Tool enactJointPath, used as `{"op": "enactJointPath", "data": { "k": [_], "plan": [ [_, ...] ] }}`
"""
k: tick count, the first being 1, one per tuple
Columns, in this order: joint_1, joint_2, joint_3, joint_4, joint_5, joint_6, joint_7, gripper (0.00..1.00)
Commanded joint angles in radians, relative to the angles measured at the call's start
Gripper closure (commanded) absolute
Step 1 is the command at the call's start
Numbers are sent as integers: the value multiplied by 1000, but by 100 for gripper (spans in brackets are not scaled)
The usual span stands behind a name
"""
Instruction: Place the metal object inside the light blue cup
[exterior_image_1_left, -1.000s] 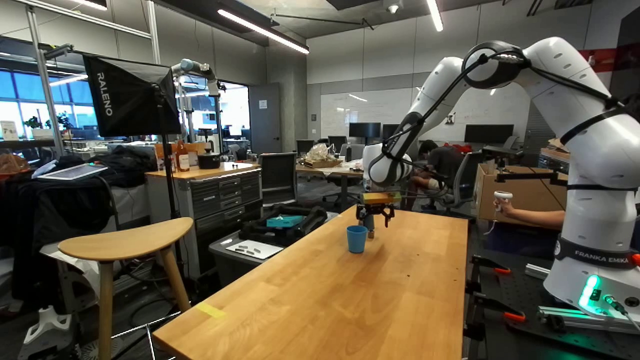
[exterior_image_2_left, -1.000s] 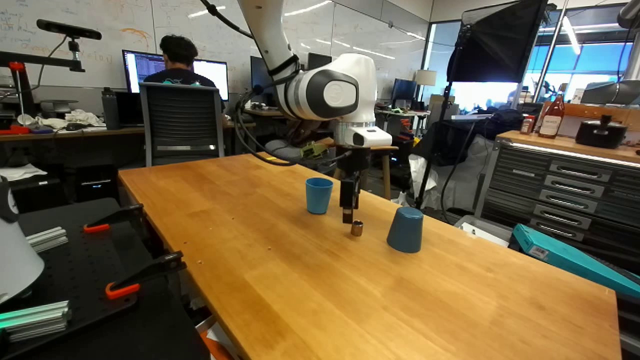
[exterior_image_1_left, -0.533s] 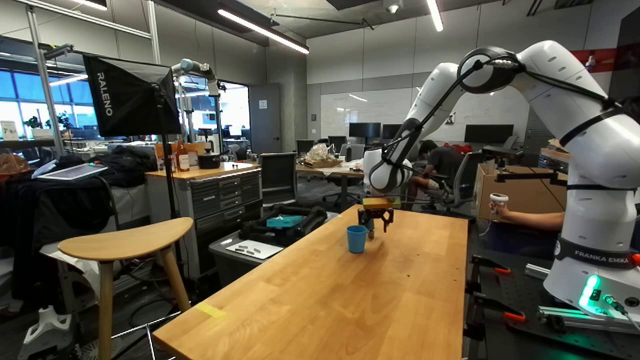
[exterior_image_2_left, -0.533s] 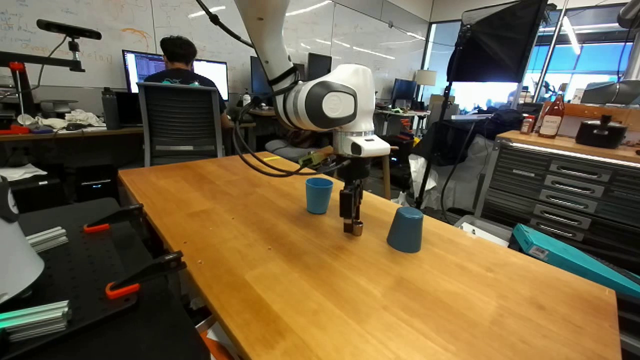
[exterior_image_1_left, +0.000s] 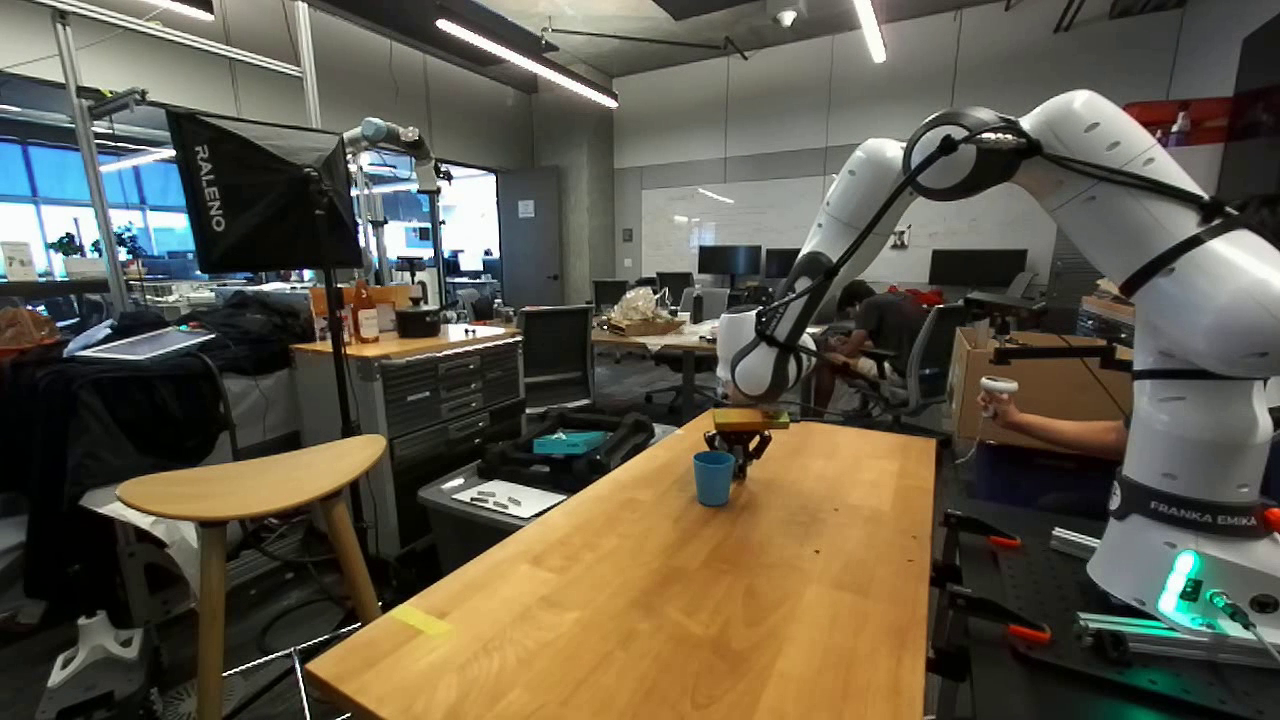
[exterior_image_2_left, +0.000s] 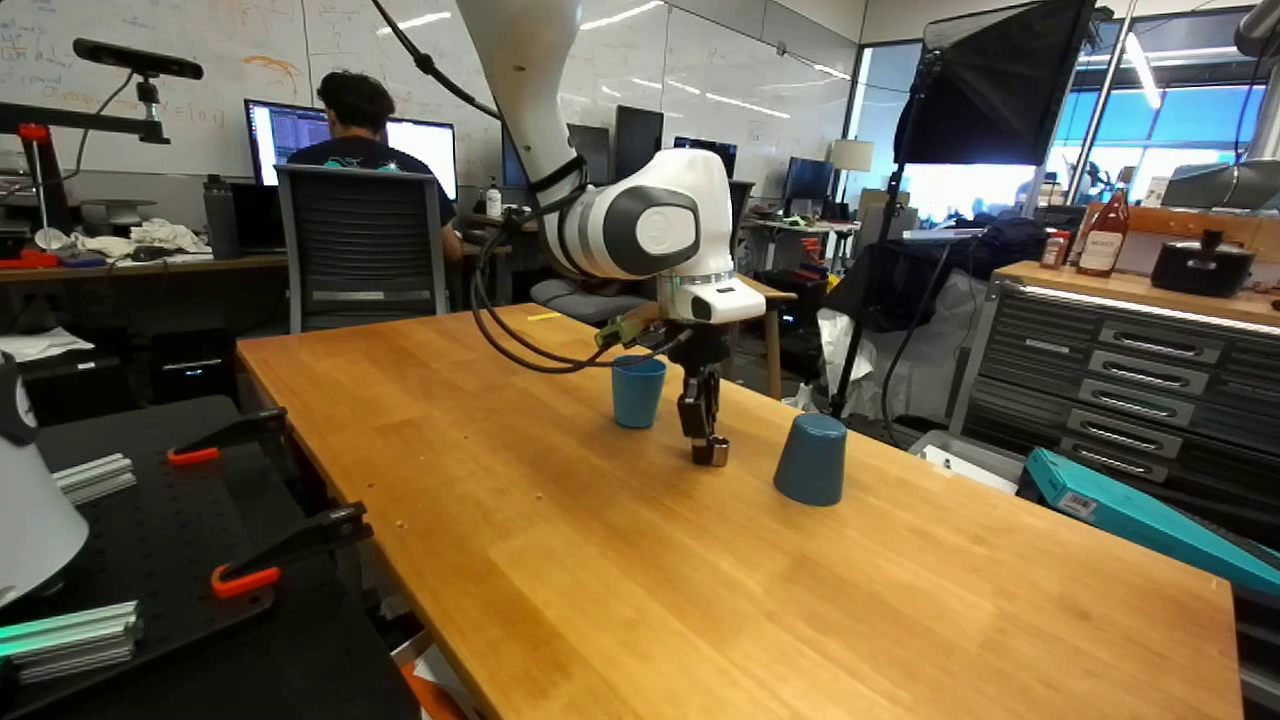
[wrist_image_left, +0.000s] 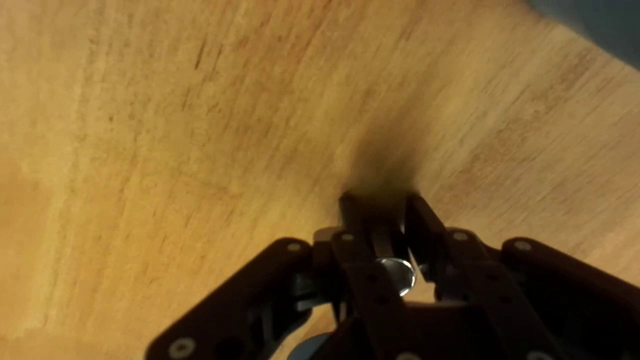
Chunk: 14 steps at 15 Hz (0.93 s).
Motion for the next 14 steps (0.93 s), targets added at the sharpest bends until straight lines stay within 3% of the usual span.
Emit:
{"op": "enactJointPath", "data": {
  "k": [1, 4, 5, 6, 14],
  "plan": [
    [38, -25, -6, 4, 21, -24, -22, 97],
    [50, -94, 10, -23, 14, -62, -53, 100],
    [53, -109, 12, -24, 10, -75, -61, 90],
    [53, -133, 16, -26, 11, -107, -71, 73],
    [4, -207, -20, 21, 2, -236, -60, 13]
  ]
}}
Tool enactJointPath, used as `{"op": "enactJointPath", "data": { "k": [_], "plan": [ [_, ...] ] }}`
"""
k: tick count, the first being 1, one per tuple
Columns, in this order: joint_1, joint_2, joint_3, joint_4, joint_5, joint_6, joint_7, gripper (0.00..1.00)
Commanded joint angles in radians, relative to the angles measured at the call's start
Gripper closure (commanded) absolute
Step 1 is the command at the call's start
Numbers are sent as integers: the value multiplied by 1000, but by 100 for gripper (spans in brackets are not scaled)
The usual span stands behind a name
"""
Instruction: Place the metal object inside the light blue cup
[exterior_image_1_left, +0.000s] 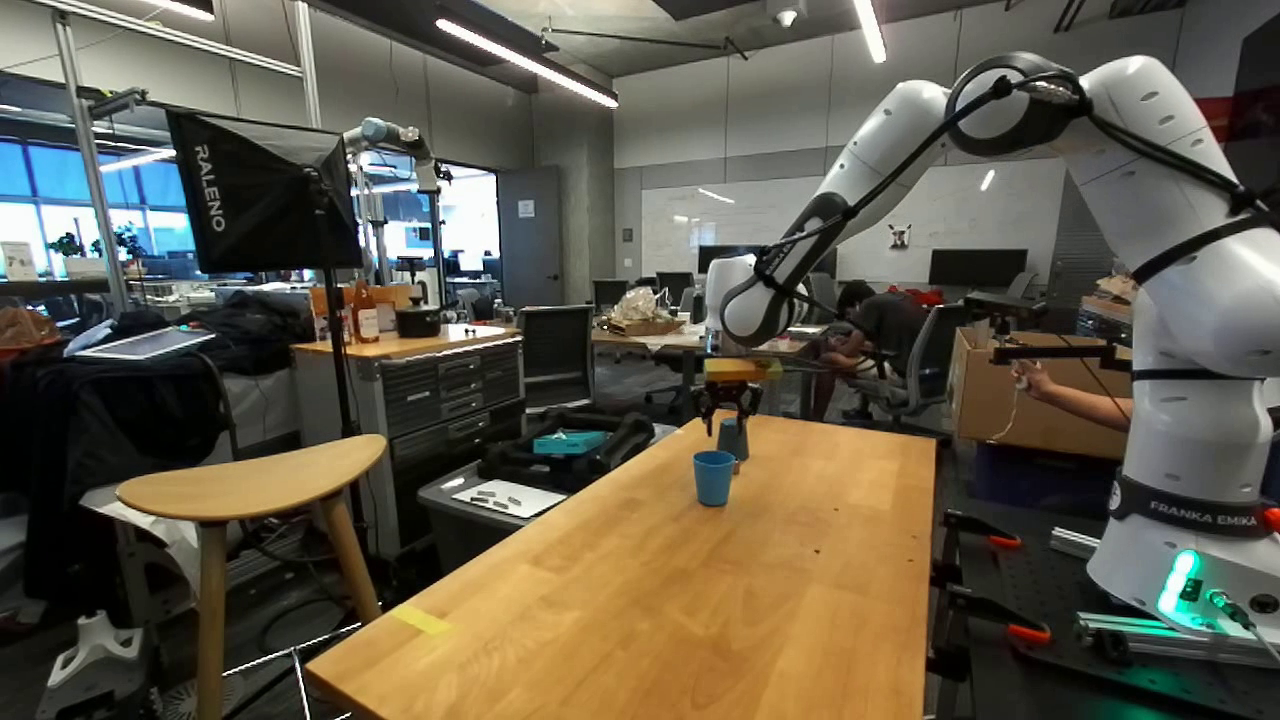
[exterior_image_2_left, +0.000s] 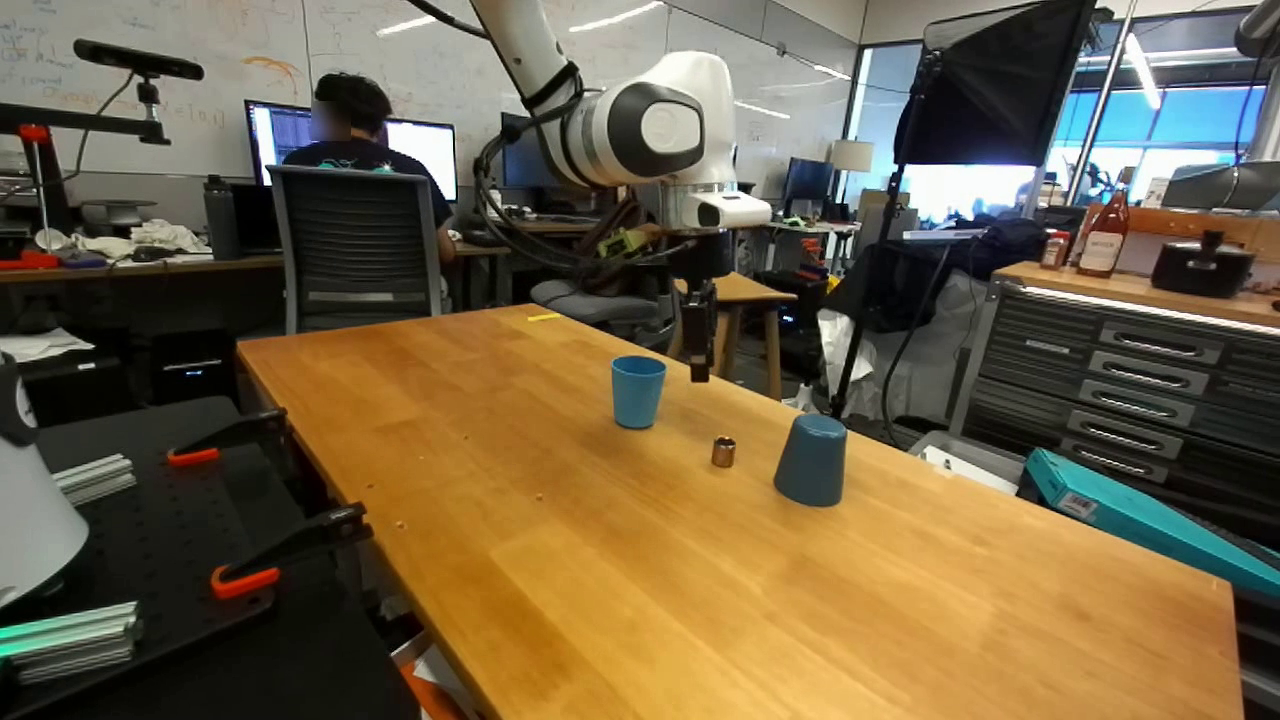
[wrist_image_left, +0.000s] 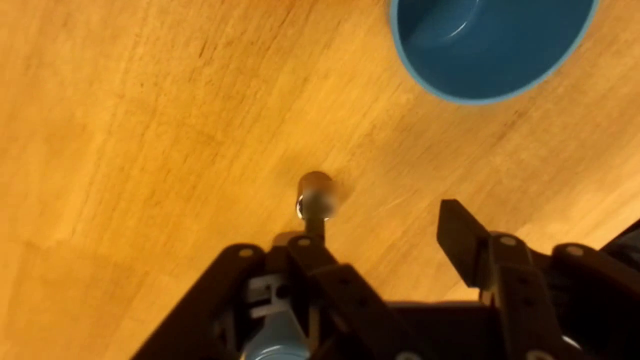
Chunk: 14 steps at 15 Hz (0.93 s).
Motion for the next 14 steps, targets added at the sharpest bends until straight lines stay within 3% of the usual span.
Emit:
{"op": "enactJointPath", "data": {
  "k": [1, 3, 4, 5, 6, 14],
  "plan": [
    [-44, -10, -32, 33, -2, -56, 11, 6],
    [-87, 17, -37, 71, 14, -100, -8, 0],
    [-65, -2, -28, 22, -5, -48, 2, 9],
    [-82, 1, -31, 29, -3, -61, 0, 1],
    [-94, 4, -32, 35, -2, -67, -1, 0],
    [-43, 160, -14, 71, 2, 27, 73, 0]
  ]
}}
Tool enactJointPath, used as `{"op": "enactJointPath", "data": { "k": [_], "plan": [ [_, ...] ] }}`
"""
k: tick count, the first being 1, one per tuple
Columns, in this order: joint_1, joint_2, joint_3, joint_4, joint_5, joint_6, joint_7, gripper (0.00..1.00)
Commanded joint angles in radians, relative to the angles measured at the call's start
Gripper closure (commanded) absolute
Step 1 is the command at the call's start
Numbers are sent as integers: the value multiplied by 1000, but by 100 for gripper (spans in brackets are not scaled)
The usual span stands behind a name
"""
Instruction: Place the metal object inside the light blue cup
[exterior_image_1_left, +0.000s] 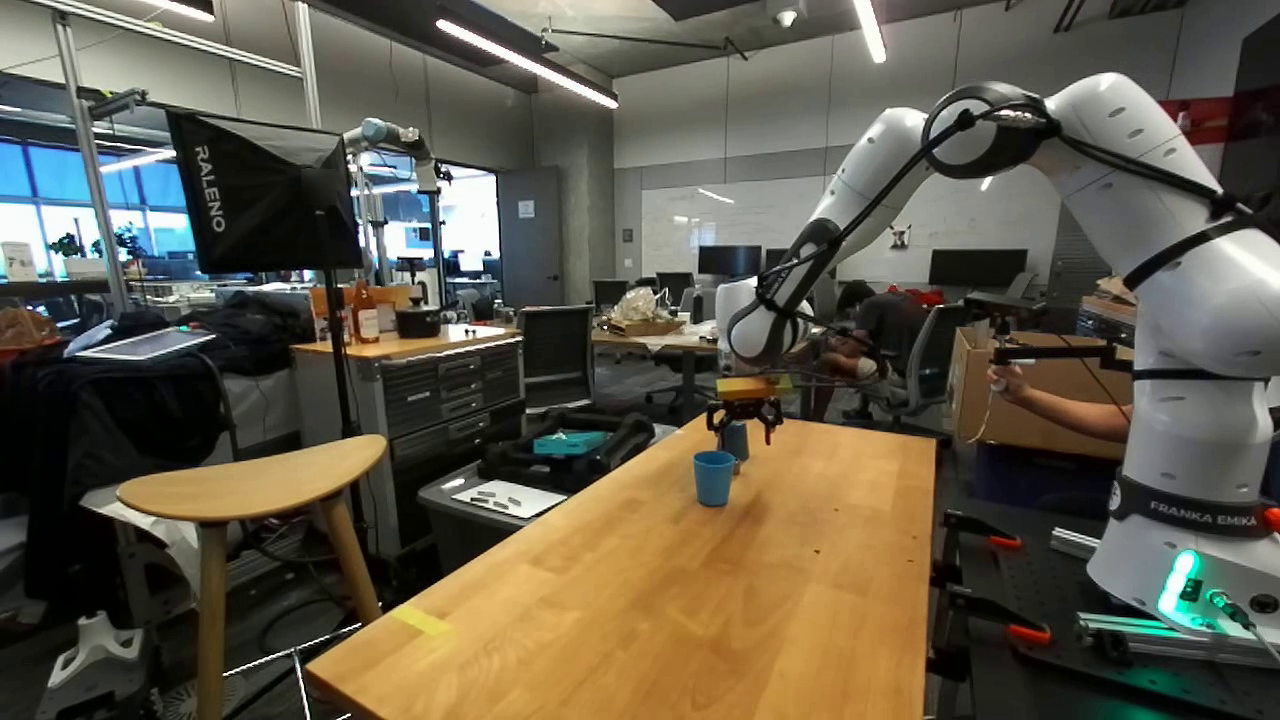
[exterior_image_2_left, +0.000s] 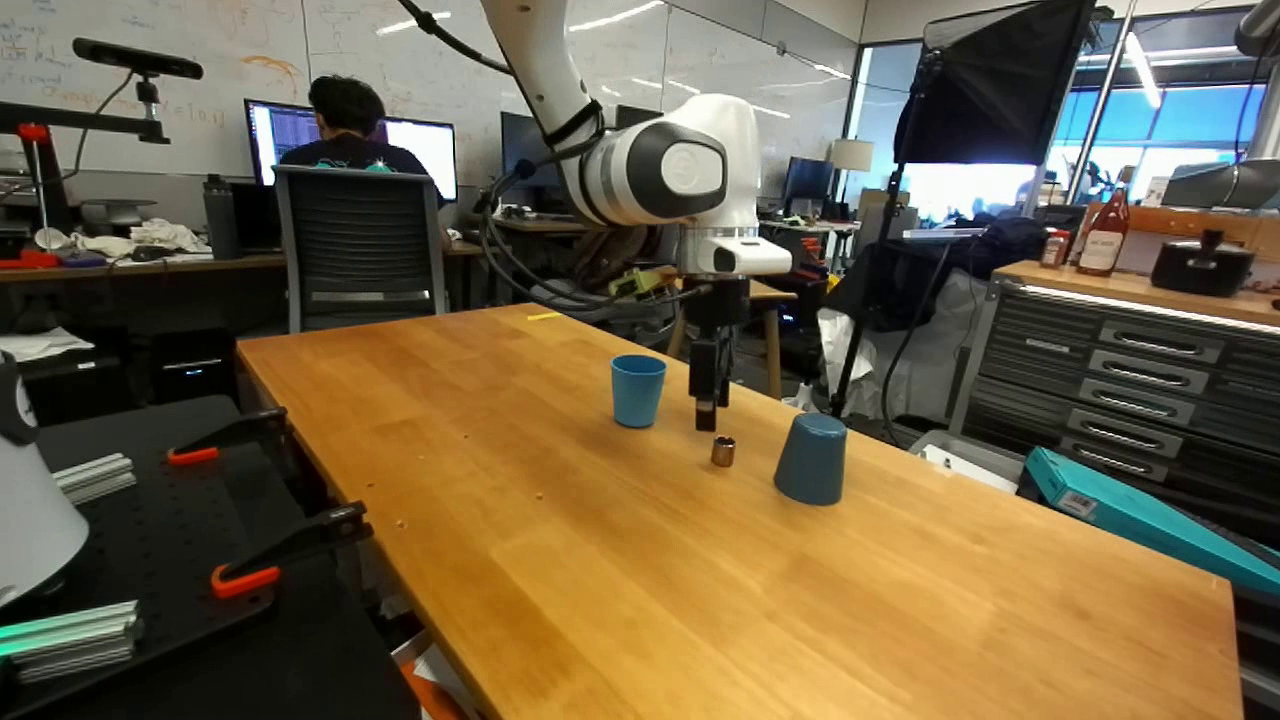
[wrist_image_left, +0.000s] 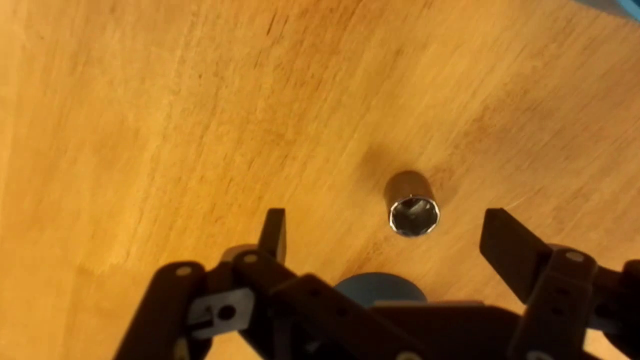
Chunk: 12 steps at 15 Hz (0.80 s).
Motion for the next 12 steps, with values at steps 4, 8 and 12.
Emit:
{"op": "enactJointPath", "data": {
  "k": [4, 8, 12],
  "plan": [
    [14, 125, -6, 87, 33, 77, 68, 0],
    [22, 167, -17, 113, 34, 114, 95, 0],
    [29, 186, -17, 109, 40, 149, 107, 42]
  ]
}}
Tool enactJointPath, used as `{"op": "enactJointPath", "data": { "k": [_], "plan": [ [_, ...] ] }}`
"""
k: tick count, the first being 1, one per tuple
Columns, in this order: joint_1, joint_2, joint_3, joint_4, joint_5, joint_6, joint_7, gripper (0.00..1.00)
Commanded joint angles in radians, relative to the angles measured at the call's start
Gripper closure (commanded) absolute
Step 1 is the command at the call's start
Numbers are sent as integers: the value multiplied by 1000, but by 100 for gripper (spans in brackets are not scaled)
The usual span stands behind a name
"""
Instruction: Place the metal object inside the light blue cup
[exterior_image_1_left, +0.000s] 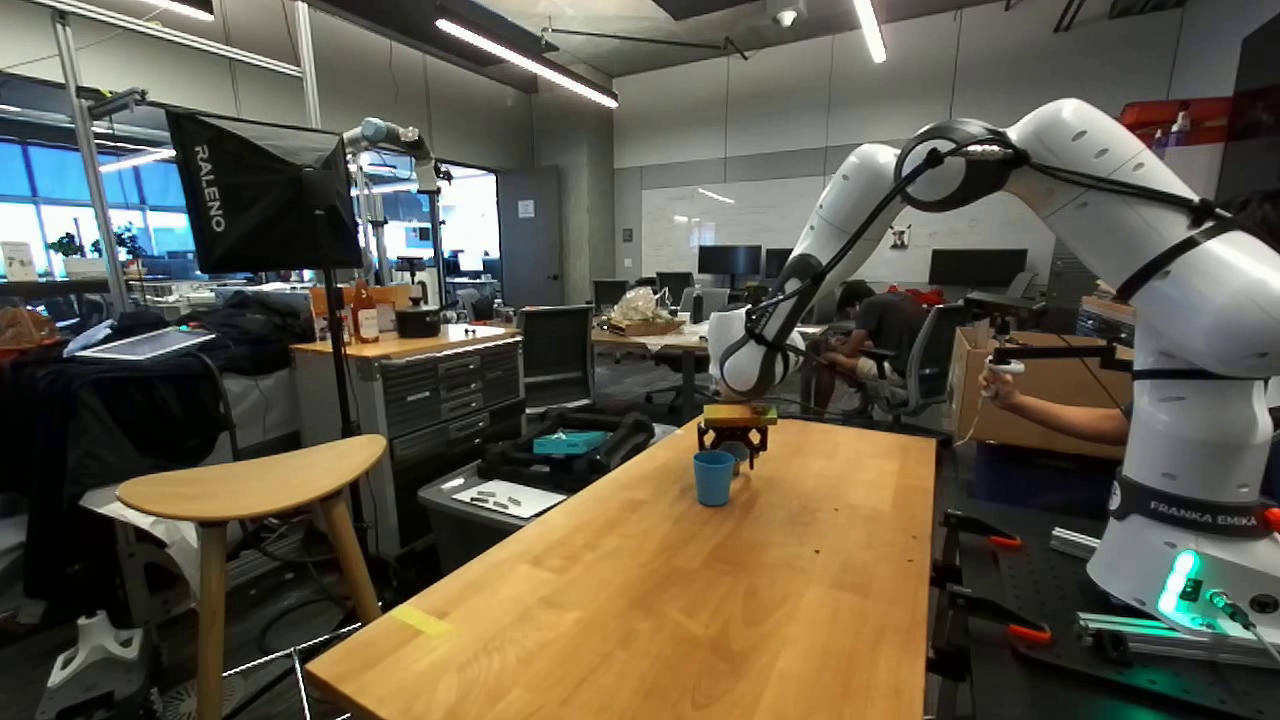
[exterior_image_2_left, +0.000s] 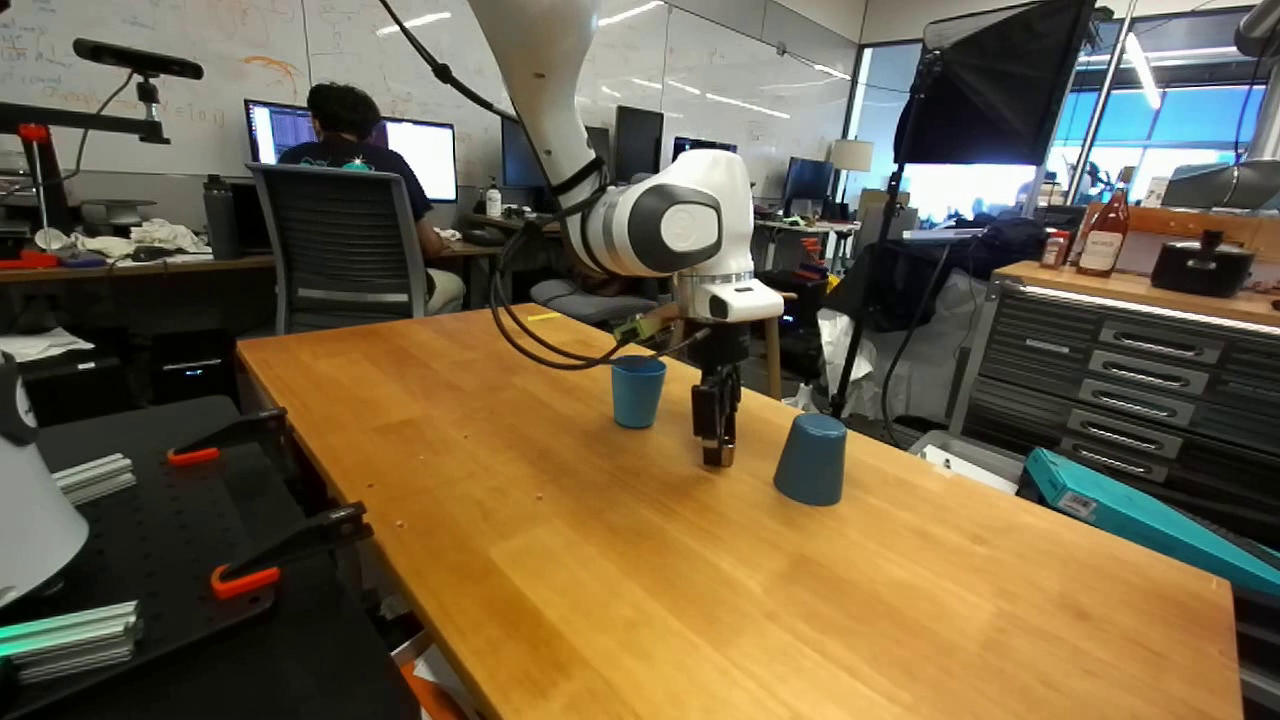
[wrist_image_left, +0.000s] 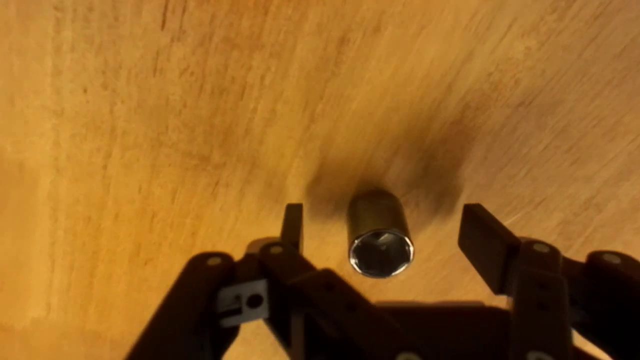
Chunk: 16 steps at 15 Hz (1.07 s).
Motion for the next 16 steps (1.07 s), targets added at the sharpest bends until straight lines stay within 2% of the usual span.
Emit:
{"op": "enactJointPath", "data": {
  "k": [1, 6, 7, 8, 16],
  "plan": [
    [25, 49, -23, 36, 22, 36, 26, 51],
    [34, 25, -26, 22, 20, 42, 29, 88],
    [33, 5, -21, 8, 20, 31, 20, 91],
    [35, -12, -17, -7, 17, 24, 9, 87],
    [29, -267, 74, -135, 34, -73, -115, 87]
  ]
}}
